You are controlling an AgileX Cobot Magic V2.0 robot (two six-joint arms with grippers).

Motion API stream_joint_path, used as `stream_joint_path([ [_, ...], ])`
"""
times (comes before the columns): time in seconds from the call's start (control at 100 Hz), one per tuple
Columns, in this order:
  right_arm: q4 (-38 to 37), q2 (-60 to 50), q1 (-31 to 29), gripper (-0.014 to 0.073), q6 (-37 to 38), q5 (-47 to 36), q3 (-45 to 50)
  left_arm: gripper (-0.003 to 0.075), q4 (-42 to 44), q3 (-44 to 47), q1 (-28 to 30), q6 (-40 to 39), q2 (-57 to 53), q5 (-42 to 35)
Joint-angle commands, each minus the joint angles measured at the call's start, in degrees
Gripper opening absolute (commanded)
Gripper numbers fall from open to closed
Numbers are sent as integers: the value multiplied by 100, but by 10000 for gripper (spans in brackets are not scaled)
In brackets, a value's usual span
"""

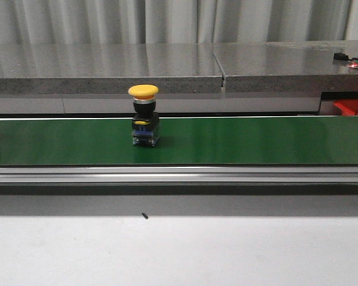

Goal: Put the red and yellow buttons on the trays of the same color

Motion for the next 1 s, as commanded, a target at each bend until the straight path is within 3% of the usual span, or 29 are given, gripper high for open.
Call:
stream_joint_path([
  [0.0, 184, -59, 13, -68, -35, -310, -149, -20, -162, -153, -55, -67, -7, -424],
  [0.42, 736, -59, 13, -40, -35, -226, -149, -20, -162, -153, -55, -67, -7, -414],
  [0.49, 736, -59, 13, 50, -35, -79, -149, -20, -162, -153, -55, -67, -7, -414],
  [0.56, 736, -59, 13, 205, -35, 47, -149, -20, -162, -153, -55, -67, -7, -414],
  [0.68, 737, -59, 13, 580, -35, 112, -149, -20, -162, -153, -55, -67, -7, -414],
  [0.72, 742, -59, 13, 665, -35, 106, -154, -20, -162, -153, -55, -67, -7, -414],
  [0.99, 748, 238, 80, 636, -161, 309, -301, -20, -162, -153, -55, -67, -7, -414],
])
